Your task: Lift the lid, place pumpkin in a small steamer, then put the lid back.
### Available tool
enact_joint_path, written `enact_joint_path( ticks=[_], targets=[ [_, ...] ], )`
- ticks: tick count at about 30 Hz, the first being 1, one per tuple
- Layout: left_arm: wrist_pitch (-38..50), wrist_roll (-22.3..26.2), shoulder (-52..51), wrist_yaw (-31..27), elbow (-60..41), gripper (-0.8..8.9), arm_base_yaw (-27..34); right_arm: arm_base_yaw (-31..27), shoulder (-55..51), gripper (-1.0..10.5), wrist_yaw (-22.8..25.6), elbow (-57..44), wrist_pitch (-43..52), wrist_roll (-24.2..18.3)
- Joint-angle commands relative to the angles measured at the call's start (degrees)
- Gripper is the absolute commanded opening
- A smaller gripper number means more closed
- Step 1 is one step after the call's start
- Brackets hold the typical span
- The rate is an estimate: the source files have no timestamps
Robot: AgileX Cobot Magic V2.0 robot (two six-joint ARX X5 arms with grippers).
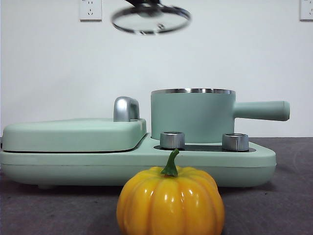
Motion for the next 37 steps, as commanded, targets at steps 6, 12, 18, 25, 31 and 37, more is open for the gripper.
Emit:
enact_joint_path(
  ticks=[6,12,18,25,31,37],
  targets=[
    [0.72,0.81,-1.9,0.07,1.97,0.17,8.96,9.42,6.51,5.5,2.62,4.13,-1.49,3.93],
    [0.79,0.79,-1.9,0.07,1.97,0.17,14.97,18.99,13.05,5.5,7.93,7.85,-1.11,5.81],
    [0.79,0.74,-1.9,0.09,1.97,0.17,19.32,29.29,21.7,5.5,16.2,12.24,-3.52,7.32],
    [0.72,0.31,-1.9,0.11,1.97,0.17,21.75,38.99,34.14,5.5,20.61,17.49,-10.86,7.26],
    [0.74,0.22,-1.9,0.11,1.95,0.17,22.21,45.46,42.69,5.6,20.76,20.11,-11.17,7.28],
    [0.72,0.15,-1.9,0.13,1.95,0.17,22.21,49.59,49.57,6.0,21.16,21.38,-11.1,7.23]
  ],
)
